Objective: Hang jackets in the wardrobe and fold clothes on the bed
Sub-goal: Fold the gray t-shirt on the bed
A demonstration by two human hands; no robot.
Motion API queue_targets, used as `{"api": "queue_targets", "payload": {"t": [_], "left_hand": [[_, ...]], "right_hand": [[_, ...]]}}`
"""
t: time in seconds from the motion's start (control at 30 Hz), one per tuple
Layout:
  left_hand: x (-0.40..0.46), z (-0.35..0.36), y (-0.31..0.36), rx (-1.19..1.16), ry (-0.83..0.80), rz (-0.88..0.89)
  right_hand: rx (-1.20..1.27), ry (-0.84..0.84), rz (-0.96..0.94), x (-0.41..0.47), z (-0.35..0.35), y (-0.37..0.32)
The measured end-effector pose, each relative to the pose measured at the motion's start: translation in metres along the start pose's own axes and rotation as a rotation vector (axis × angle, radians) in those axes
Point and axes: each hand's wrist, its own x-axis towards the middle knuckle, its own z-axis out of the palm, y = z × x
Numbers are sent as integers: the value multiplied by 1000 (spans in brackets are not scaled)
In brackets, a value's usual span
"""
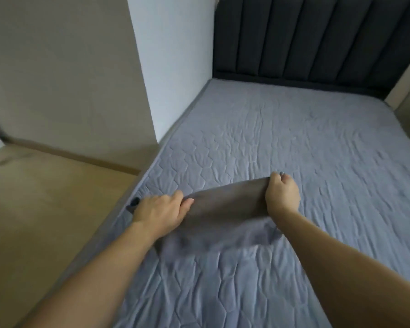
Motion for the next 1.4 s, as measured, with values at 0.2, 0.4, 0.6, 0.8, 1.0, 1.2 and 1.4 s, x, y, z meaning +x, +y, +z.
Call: {"api": "queue_targets", "payload": {"t": [0.2,0.4,0.6,0.8,1.0,1.2,1.4], "left_hand": [[32,-319,-117,106,176,46],[15,-578,-249,277,351,-78],[-53,-684,-395,326,366,-223],[-135,-727,-530,488,377,-320],[-190,-737,-648,510,360,-439],[-212,-709,-780,576,329,-495],[-212,-710,-932,682,336,-577]], "right_hand": [[117,77,-224,-59,-98,-291],[346,47,-366,-156,-139,-552],[481,-58,-447,-275,-95,-694],[555,-167,-495,-395,-8,-778],[540,-279,-496,-482,93,-847],[528,-373,-562,-541,223,-914],[568,-420,-596,-593,372,-1002]]}}
